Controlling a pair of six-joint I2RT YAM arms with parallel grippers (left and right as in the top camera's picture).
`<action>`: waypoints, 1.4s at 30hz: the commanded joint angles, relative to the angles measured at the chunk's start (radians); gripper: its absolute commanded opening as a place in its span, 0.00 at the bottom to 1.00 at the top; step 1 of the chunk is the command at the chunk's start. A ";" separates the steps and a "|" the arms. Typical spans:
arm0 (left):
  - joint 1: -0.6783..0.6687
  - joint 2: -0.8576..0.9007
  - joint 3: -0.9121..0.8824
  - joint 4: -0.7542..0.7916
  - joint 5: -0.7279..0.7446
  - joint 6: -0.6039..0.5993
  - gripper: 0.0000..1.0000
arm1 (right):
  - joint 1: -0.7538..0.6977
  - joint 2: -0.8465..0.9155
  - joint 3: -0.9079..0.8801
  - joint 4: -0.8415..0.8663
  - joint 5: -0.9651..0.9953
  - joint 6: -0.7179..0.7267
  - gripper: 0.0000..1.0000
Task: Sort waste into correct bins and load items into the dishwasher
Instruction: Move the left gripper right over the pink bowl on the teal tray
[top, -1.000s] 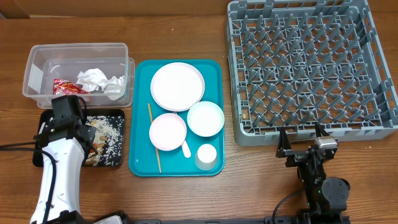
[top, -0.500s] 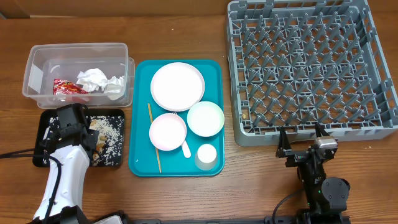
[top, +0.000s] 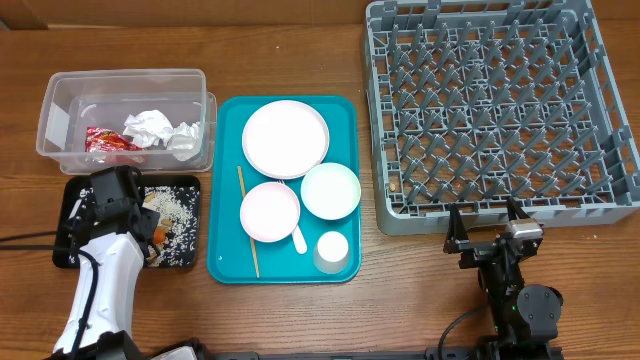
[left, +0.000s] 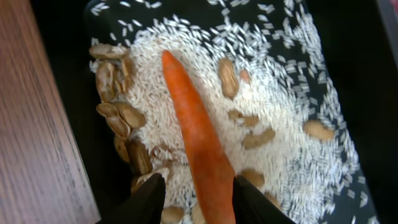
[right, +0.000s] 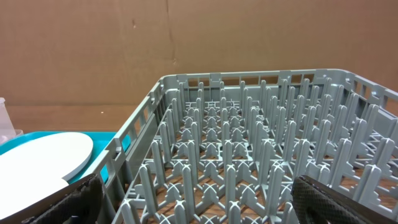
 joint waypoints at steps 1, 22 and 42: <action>0.003 -0.039 0.108 -0.040 0.122 0.192 0.38 | -0.002 -0.009 -0.010 0.008 0.001 -0.004 1.00; -0.221 -0.067 0.248 -0.285 0.922 0.610 0.28 | -0.002 -0.009 -0.010 0.008 0.001 -0.004 1.00; -0.869 -0.064 0.248 -0.163 0.503 0.272 0.32 | -0.002 0.037 -0.010 0.008 0.000 0.207 1.00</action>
